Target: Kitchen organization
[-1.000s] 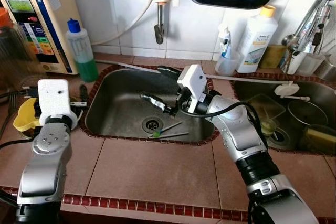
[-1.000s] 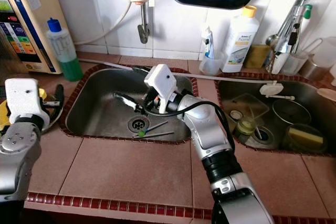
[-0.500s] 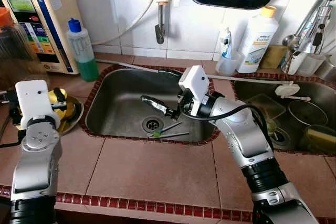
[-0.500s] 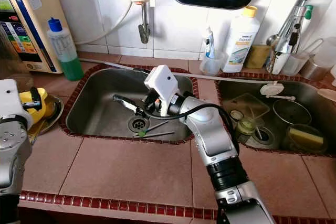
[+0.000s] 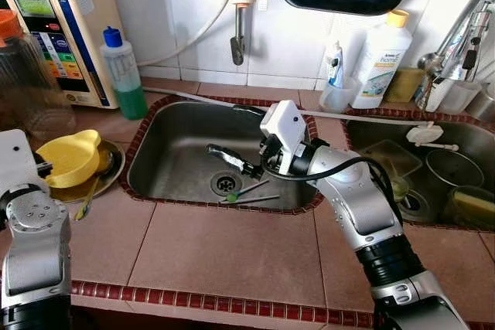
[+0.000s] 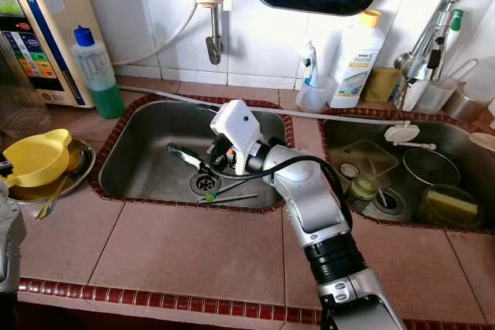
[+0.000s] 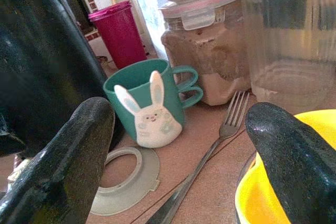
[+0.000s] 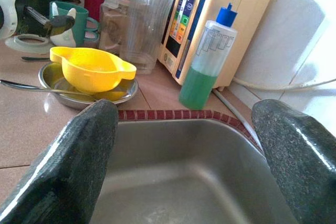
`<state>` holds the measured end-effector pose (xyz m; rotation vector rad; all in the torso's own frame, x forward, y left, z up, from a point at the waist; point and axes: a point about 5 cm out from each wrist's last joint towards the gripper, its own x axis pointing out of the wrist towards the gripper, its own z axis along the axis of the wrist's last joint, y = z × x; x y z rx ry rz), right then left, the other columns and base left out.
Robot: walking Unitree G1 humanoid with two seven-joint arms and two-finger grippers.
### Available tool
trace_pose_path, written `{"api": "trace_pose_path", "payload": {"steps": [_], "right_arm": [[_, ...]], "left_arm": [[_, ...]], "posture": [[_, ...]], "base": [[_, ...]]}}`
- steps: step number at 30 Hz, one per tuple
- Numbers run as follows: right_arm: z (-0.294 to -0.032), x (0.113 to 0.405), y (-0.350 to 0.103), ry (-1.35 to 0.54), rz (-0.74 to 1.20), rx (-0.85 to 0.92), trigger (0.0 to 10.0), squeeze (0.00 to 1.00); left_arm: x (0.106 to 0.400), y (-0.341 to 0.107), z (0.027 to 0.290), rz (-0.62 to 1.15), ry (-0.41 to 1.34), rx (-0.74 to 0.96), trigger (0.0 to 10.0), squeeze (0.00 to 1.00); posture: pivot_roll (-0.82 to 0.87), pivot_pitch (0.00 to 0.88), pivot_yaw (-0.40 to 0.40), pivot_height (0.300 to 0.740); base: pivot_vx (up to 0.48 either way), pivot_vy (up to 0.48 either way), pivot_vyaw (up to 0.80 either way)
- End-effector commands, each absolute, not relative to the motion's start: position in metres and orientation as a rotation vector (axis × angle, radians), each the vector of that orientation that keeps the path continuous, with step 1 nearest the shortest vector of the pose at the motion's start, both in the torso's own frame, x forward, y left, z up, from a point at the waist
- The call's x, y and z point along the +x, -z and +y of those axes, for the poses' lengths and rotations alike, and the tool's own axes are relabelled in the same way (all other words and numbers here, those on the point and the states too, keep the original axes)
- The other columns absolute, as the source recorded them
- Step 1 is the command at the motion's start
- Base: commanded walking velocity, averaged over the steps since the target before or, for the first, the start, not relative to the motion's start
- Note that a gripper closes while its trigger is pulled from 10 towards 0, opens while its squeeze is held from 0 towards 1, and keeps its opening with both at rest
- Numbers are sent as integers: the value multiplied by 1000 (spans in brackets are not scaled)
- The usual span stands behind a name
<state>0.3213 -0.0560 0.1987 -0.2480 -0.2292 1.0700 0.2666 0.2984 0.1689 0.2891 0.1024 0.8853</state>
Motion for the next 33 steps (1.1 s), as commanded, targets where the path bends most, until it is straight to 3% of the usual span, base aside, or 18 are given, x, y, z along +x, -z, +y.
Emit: {"api": "trace_pose_path", "payload": {"steps": [1,10,19,25,33], "right_arm": [[-57,320,-200,-1071,-237,-267,10000,0],[-62,325,-196,-1001,-238,-238,10000,0],[-68,332,-204,-868,-280,-124,10000,0],[-68,333,-205,-835,-281,-102,10000,0],[-69,335,-204,-818,-278,-101,10000,0]], "left_arm": [[267,-171,295,95,-888,265,10000,0],[273,-164,266,9,-654,273,10000,0],[274,-185,229,-135,-471,420,10000,0],[274,-197,209,-225,-367,423,10000,0],[275,-205,207,-245,-370,423,10000,0]], "posture": [[155,0,-7,740],[158,0,-8,740],[162,0,-8,740],[159,0,-7,740],[158,0,-7,740]], "base": [[0,0,0],[0,0,0],[0,0,0],[0,0,800],[0,0,800]]}}
